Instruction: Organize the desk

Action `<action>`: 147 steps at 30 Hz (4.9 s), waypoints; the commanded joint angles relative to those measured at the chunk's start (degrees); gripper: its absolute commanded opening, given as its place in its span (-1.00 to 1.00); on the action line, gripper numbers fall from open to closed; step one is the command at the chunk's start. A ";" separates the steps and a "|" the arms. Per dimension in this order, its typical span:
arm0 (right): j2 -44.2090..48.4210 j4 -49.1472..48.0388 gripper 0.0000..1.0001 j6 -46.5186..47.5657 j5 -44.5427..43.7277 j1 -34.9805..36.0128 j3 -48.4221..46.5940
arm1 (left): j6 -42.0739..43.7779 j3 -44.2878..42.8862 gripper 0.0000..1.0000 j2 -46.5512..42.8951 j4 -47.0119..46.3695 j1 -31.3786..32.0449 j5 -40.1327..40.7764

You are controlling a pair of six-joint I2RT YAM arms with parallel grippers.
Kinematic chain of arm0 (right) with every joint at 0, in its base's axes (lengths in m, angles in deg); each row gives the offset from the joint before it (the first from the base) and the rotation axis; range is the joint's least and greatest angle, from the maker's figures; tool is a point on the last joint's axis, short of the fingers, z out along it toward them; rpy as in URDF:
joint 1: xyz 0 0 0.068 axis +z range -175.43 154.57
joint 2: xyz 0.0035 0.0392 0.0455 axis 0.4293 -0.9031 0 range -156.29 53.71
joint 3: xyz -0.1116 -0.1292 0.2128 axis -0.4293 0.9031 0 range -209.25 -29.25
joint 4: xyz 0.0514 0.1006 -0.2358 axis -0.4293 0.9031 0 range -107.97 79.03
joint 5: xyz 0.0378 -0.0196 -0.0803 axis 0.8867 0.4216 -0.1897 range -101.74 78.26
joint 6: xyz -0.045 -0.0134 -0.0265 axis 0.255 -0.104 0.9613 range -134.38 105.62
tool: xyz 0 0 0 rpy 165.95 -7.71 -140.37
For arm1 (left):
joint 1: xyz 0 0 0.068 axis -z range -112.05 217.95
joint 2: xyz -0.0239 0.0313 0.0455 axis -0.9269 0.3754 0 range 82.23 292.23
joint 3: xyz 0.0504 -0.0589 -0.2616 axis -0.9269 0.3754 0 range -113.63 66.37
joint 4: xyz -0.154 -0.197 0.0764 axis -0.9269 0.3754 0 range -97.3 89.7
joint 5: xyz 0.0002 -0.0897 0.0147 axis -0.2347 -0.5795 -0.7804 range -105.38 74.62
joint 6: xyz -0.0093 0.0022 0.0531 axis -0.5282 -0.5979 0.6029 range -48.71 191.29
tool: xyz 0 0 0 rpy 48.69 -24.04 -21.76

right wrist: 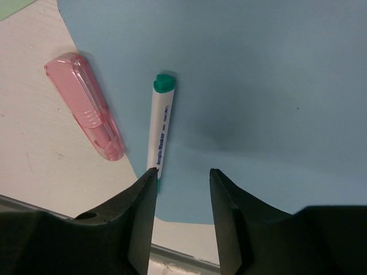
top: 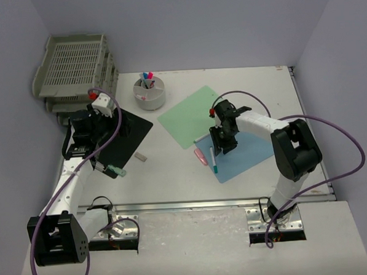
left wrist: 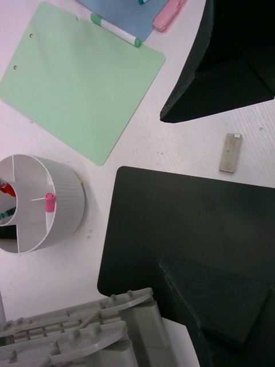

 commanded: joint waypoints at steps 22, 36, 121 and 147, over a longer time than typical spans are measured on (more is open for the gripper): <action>-10.02 2.68 -1.00 -5.52 -5.44 5.47 -7.79 | 9.06 -5.97 1.00 2.01 6.43 11.89 6.15; 5.34 -1.20 -1.00 -10.88 34.30 -3.60 -5.92 | 43.66 -7.32 0.96 -6.37 13.03 36.20 -6.41; 15.00 -7.71 0.97 3.83 16.40 -16.52 -16.87 | -3.08 -32.49 -1.00 42.79 -31.95 9.49 14.50; 7.02 -0.68 0.92 -18.76 2.86 -13.51 -14.89 | 8.51 -28.86 0.46 43.36 -41.08 9.50 6.55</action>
